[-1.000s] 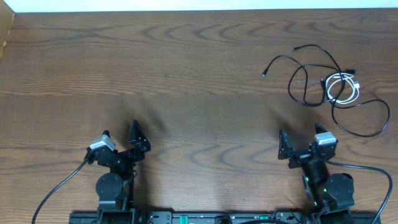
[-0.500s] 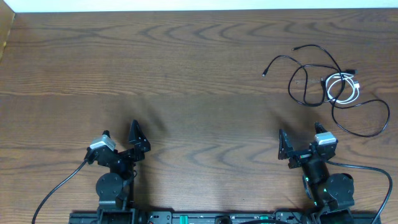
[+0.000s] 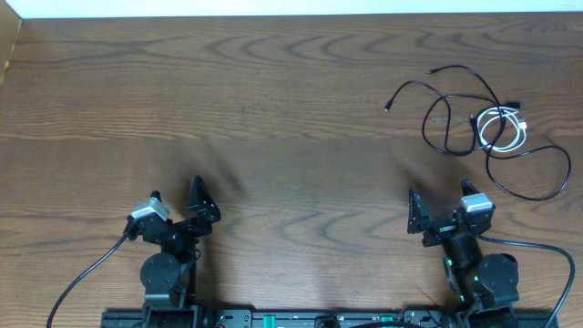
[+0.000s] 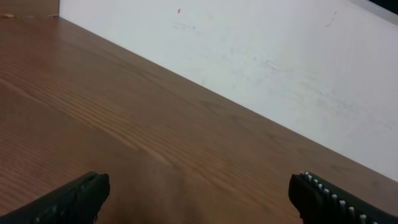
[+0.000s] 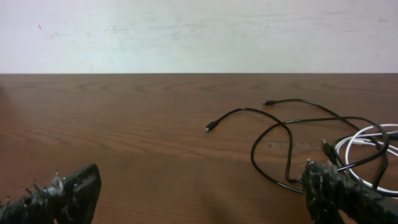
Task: Untangle cables
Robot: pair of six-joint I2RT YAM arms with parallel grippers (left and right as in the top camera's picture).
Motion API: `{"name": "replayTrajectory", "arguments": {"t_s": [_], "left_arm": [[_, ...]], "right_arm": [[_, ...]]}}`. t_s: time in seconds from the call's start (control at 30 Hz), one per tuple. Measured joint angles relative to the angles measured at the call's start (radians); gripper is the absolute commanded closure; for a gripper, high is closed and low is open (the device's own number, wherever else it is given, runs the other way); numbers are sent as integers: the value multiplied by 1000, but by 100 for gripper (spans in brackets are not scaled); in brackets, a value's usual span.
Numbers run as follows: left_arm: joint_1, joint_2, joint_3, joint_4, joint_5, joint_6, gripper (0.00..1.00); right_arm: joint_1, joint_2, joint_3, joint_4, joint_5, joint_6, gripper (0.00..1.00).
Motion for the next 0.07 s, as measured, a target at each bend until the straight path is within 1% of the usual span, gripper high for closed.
{"name": "replayTrajectory", "arguments": {"t_s": [0.07], "left_arm": [[0,0,0,0,0,0,2]], "right_arm": [[0,0,0,0,0,0,1]]}}
